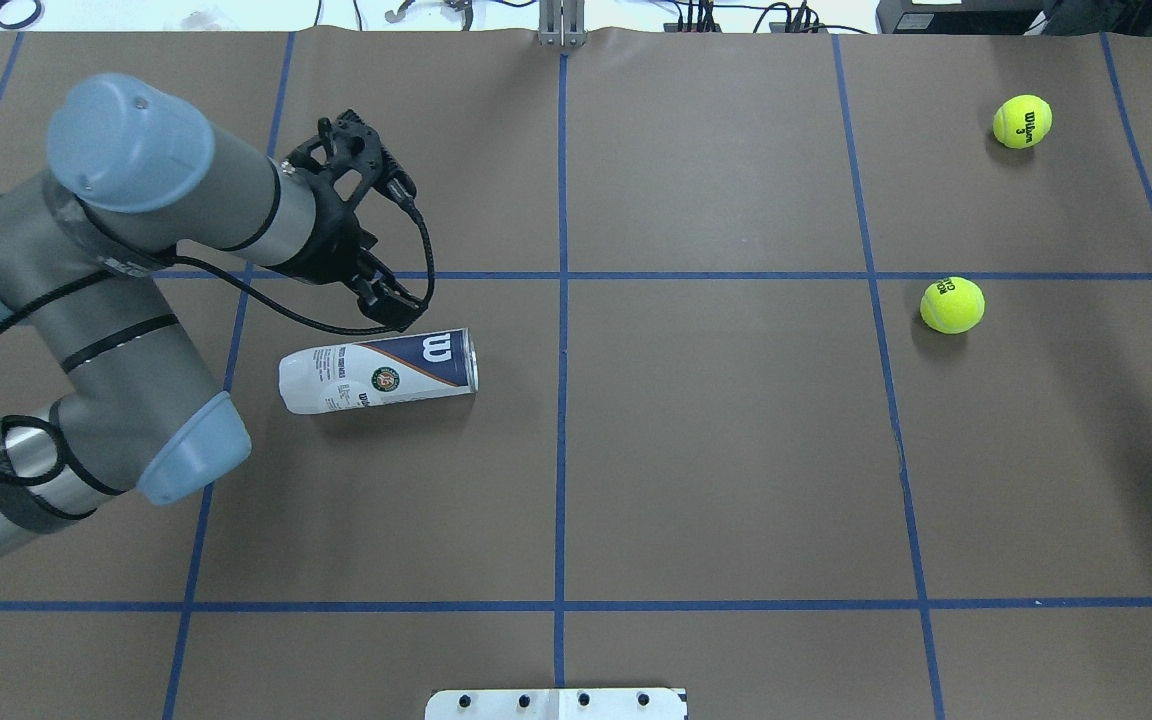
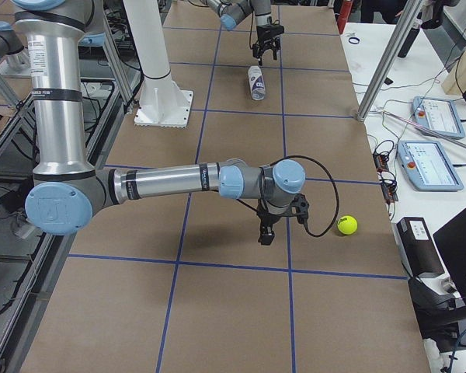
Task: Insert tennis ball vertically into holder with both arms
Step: 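Reach the left gripper down toward the white Wilson can lying sideways, then close the left gripper around the white can's body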
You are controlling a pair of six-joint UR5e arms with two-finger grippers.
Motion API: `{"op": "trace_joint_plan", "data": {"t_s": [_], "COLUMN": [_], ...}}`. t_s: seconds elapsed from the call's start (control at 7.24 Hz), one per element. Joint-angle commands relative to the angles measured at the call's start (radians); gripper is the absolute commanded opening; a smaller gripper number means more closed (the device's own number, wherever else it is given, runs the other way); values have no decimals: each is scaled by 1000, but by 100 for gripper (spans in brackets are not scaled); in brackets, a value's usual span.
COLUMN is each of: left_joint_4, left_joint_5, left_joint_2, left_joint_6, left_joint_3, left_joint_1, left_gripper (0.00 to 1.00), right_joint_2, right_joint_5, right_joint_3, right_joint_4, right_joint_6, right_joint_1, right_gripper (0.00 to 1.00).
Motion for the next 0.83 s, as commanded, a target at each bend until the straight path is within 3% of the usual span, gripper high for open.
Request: {"op": "trace_joint_plan", "data": {"t_s": [0.0,0.69], "left_joint_4": [42,82], "left_joint_5": [24,26], "left_joint_2": [-90,-130], "left_joint_6": [138,361], "left_joint_3": [110,210], "left_joint_1": [43,101], "left_gripper": [99,98], "right_joint_2": [1,1], "right_joint_5": [0,0], "right_joint_3": [-1,-2], "right_joint_4": [0,0], "right_joint_6": [0,0], "right_joint_1": [-4,-9], "right_gripper": [100,100]}}
